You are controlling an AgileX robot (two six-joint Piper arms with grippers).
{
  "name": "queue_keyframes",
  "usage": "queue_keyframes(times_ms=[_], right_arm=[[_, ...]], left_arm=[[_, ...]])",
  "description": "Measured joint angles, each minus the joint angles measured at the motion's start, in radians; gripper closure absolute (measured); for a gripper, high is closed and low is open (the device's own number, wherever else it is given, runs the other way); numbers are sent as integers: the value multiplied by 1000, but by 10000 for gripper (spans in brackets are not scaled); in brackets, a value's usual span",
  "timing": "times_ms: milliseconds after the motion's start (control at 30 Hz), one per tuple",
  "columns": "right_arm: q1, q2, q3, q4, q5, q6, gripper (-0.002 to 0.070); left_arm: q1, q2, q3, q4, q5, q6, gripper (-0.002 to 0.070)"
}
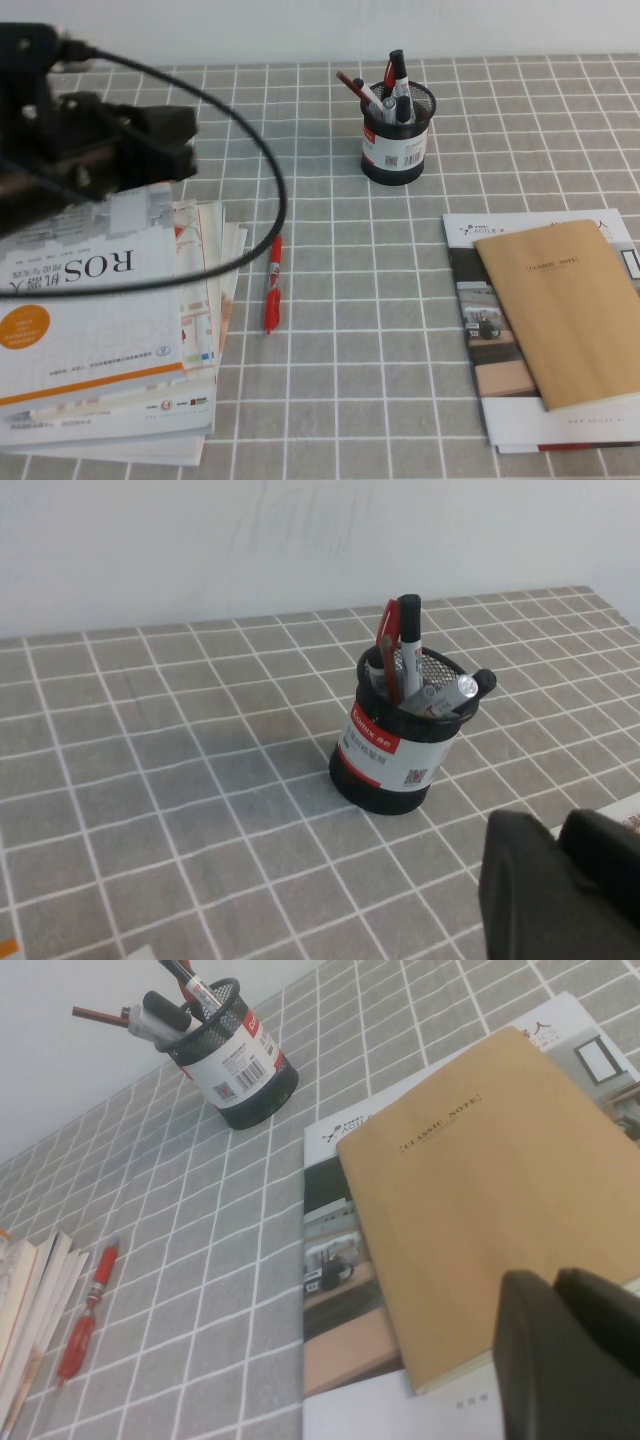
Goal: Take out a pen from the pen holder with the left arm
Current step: 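Take a marker out of the pen holder and lay it on the table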
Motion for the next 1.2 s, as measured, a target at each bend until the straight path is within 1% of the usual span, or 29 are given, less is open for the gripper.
queue_keyframes(times_ms=[67, 200, 233, 267, 333, 433, 567, 733, 833, 1000, 1100, 1200], right_arm=[[0, 0, 0, 0, 0, 0, 689], [0, 0, 0, 0, 0, 0, 689], [0, 0, 0, 0, 0, 0, 689], [0, 0, 0, 0, 0, 0, 689], [0, 0, 0, 0, 0, 0, 689], [0, 0, 0, 0, 0, 0, 689], [0, 0, 0, 0, 0, 0, 689], [0, 0, 0, 0, 0, 0, 689], [0, 0, 0, 0, 0, 0, 688], [0, 0, 0, 0, 0, 0, 689], [0, 0, 0, 0, 0, 0, 689], [0, 0, 0, 0, 0, 0, 689]], left_arm=[[-10, 57, -42, -38, 0, 28, 606], [-13, 168, -109, -117, 0, 48, 445], [-13, 196, -123, -124, 2, 48, 416], [-13, 224, -142, -132, 9, 48, 389], [-13, 269, -188, -138, 35, 48, 365], [-13, 331, -267, -140, 94, 48, 360], [-13, 415, -376, -140, 166, 52, 372], [-13, 518, -473, -140, 242, 103, 375], [-19, 577, -499, -140, 257, 165, 375], [-36, 644, -507, -140, 278, 359, 375], [-35, 662, -507, -138, 280, 417, 375], [-35, 662, -508, -136, 284, 433, 378]])
